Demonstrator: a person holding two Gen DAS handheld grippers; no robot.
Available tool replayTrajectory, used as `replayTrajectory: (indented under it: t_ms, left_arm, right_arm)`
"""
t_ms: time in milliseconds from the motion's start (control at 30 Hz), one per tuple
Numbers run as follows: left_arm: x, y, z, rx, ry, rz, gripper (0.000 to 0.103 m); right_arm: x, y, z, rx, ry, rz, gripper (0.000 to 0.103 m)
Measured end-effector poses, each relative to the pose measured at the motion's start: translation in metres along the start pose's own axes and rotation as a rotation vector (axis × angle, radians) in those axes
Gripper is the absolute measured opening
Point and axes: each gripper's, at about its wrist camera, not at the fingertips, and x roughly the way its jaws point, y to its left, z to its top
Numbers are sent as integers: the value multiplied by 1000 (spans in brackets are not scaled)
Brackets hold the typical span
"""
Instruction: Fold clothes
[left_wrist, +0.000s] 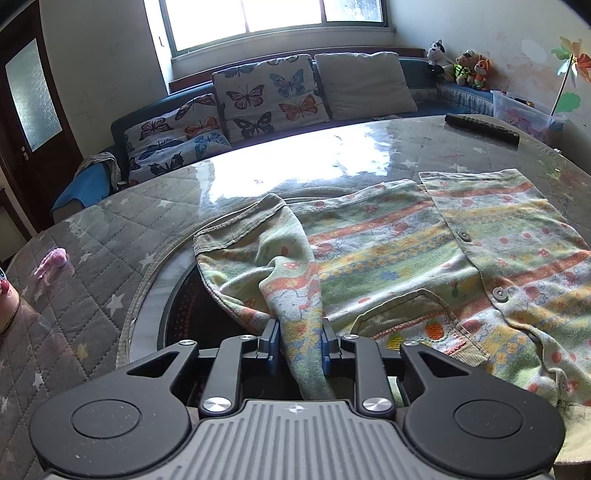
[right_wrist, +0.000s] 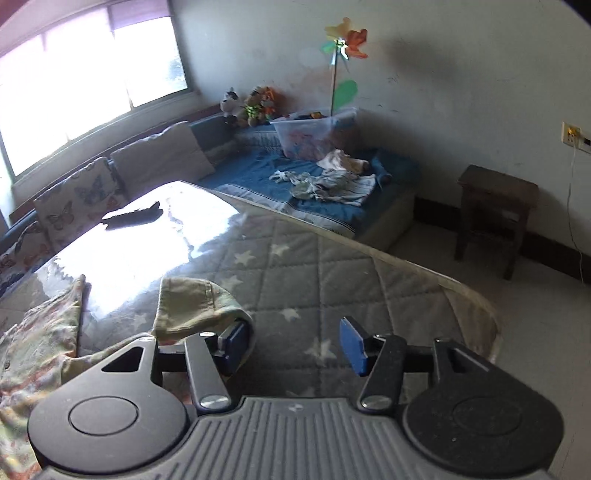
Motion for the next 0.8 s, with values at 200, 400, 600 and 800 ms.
replayTrajectory:
  t_ms: [200, 400, 600, 800]
  left_arm:
    - [-1, 1, 1, 1, 1, 18, 37]
    - [-2, 3, 2, -3, -1, 31, 46]
    - [-5, 7, 3, -3, -11, 40, 53]
    - [-11, 15, 6, -16, -28, 49, 58]
  right_arm:
    - [-2, 0, -7, -44, -4, -51, 57]
    - [-1, -8, 4, -29, -37, -90, 57]
    - [-14, 16, 2, -141, -99, -13, 65]
    - [-22, 44, 0, -230, -127, 89, 74]
